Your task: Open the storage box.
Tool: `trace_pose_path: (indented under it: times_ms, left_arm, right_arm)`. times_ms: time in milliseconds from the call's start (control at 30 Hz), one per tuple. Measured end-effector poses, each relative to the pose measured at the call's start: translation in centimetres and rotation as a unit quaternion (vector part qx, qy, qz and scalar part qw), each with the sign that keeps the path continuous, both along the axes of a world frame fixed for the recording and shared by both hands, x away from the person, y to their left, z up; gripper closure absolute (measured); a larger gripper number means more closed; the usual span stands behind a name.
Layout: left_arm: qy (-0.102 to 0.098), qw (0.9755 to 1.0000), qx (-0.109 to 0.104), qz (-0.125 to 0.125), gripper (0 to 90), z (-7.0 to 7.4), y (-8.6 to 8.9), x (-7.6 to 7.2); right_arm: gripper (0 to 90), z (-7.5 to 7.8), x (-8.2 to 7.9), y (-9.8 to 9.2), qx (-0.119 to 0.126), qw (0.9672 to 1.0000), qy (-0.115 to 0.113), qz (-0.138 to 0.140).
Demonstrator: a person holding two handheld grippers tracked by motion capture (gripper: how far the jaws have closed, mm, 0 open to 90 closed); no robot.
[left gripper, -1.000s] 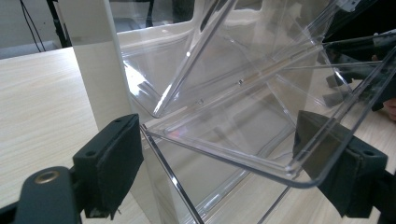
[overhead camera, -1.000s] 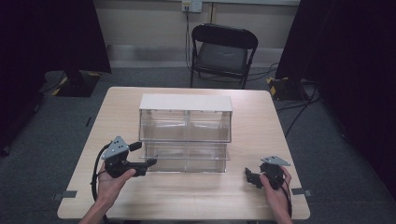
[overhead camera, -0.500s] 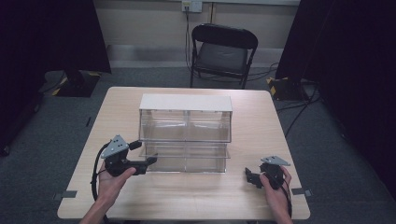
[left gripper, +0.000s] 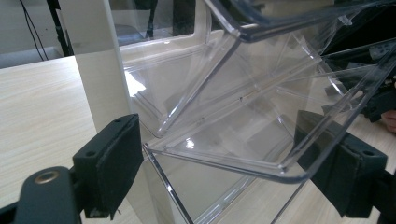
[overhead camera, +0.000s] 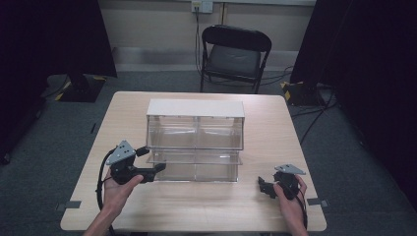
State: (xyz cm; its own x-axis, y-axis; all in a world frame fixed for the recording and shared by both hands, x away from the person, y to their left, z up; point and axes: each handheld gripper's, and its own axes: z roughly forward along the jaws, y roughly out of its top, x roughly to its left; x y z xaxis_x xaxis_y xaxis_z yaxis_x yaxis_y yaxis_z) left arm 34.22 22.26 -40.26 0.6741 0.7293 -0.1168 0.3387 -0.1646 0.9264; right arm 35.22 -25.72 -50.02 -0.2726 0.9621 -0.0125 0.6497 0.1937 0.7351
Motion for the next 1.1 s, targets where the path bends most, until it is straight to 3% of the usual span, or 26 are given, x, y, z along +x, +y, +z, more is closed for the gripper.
trace_pose_path:
  times_ms: [567, 800, 1100]
  left_arm:
    - [-0.006, 0.9999, -0.011, -0.001, 15.4, 1.2, -0.5, 0.5]
    - [-0.010, 0.9999, -0.006, 0.001, 15.0, 1.3, -0.6, 0.5]
    - [0.000, 0.9999, -0.010, 0.001, 13.8, 1.3, -0.6, 1.0]
  right_arm:
    - [12.1, 0.0, 0.0, 0.0, 0.000, 1.0000, 0.000, 0.000]
    - [12.0, 0.0, 0.0, 0.0, 0.000, 1.0000, 0.000, 0.000]
    - [12.0, 0.0, 0.0, 0.0, 0.000, 1.0000, 0.000, 0.000]
